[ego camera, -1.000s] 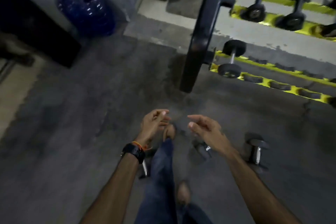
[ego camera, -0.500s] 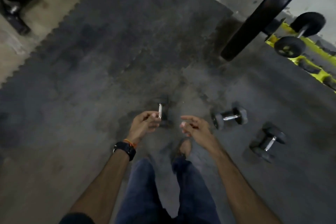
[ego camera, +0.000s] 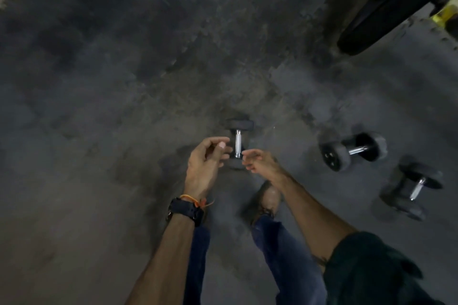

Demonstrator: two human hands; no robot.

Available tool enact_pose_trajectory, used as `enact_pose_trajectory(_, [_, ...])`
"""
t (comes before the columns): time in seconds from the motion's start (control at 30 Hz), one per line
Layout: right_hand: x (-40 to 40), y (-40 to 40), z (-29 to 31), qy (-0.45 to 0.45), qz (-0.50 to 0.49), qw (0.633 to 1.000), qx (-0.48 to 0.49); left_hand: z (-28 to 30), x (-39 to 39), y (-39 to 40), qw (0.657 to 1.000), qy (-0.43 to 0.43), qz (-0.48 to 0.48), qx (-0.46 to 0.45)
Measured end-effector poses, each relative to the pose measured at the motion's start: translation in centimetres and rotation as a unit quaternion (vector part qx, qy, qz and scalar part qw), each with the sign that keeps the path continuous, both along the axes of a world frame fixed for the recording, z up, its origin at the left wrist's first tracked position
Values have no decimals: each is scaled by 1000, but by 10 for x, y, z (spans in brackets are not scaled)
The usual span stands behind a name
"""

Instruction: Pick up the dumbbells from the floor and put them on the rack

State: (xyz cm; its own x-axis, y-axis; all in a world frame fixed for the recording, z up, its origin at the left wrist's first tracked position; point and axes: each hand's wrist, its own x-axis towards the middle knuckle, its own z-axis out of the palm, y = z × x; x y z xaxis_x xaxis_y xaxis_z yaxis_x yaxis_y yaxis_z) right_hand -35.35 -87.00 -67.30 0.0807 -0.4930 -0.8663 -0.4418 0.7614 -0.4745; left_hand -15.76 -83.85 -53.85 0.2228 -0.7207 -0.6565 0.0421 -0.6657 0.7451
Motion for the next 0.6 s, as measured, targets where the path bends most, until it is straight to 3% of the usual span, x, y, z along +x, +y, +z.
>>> enact_pose_trajectory(0.17, [13,-8,-218,75,22,997,9,-128,7,-8,999,-12,-26,-36])
enact_pose_trajectory(0.3, [24,-29,-365,118,4,993,6,-234,11,6,996,-25,-88,5])
enact_pose_trajectory(0.37, [32,-35,-402,93,-48,994,37,-271,12,2,993,-42,-109,37])
enact_pose_trajectory(0.47, [49,-39,-406,64,-121,989,50,-295,5,-19,990,-94,-78,64])
enact_pose_trajectory(0.6, [51,-22,-334,75,-191,977,48,-282,-30,-41,993,-54,-65,77])
